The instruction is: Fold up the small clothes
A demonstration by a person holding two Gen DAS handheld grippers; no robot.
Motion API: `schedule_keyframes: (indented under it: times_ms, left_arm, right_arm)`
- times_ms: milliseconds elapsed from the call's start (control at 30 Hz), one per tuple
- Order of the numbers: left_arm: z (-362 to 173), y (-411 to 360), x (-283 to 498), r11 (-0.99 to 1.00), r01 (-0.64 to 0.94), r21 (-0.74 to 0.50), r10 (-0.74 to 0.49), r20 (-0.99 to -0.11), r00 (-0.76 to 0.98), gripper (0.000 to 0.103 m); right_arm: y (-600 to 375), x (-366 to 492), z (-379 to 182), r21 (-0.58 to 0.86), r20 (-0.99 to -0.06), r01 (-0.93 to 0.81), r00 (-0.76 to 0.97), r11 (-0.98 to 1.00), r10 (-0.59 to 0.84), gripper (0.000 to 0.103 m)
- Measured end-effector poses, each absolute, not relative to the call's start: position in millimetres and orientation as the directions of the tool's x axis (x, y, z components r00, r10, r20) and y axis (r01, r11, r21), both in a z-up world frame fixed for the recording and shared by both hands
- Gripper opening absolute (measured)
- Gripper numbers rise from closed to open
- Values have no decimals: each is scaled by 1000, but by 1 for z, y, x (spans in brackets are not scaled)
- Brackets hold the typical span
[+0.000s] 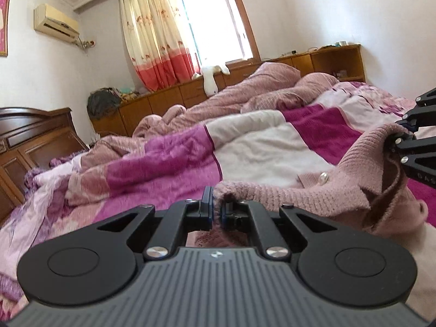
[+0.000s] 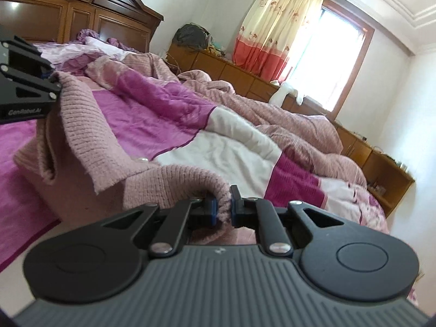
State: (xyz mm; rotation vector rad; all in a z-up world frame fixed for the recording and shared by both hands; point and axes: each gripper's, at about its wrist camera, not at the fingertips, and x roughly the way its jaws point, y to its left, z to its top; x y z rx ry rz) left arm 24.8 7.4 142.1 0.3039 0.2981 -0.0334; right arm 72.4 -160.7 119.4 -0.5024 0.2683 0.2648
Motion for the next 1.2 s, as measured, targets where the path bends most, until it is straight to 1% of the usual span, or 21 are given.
schedule_keyframes:
  times_ms: [100,200,333,467,600,667,733,833,900,933,967,1000,1067,1133,1200]
  left_arm:
    - [145,7,62,954,73,291,17,-294,956,6]
    - [137,9,103,957,73,281,23,-325,946,6]
    - [108,13,152,955,78,285,41,-390,920,6]
    - [73,21,192,965,80,251,51,-476,878,6]
    - [41,23,224,965,65,255,83,-528,845,6]
    - [28,25,237,968,64,244,87,-561,823,6]
    - [17,26,247,969,60,240,101,-606,789,7]
    - [8,27,250,966,69,249,105,-623,775,7]
    - [12,27,247,959,79,272,112,-620,776,19]
    - [16,28,244,958,78,276,116,-622,775,22]
    - [22,31,240,959,74,272,116,-621,775,32]
    - [29,34,235,963,71,261,111,-620,777,42]
    - [46,44,224,971,67,229,90,-610,787,52]
    - [64,52,209,977,68,203,68,-594,802,55]
    - [78,59,195,981,70,181,50,-584,810,57]
  right_arm:
    - [-154,106,120,-443,-326,-309,930,842,170,12]
    - [-147,137,110,-448,-356,-314,922,837,155,12]
    - [-141,174,86,-428,-422,-331,896,841,138,12]
    - [-136,201,58,-416,-479,-340,870,843,114,12]
    - [-136,223,37,-382,-530,-336,843,861,93,12]
    - [-136,232,27,-365,-559,-342,824,866,90,15]
    - [-137,238,18,-347,-582,-339,809,875,83,15]
    - [-137,243,9,-334,-601,-336,795,881,75,17]
    - [-138,242,11,-330,-598,-326,798,886,71,19]
    - [-140,241,14,-321,-600,-324,797,890,74,22]
    - [-142,240,18,-311,-599,-320,797,895,77,28]
    - [-145,238,23,-297,-596,-314,799,902,81,31]
    - [-154,232,32,-265,-588,-304,803,915,97,44]
    - [-163,224,42,-231,-577,-307,807,923,125,49]
    - [-171,214,51,-218,-566,-314,812,924,143,50]
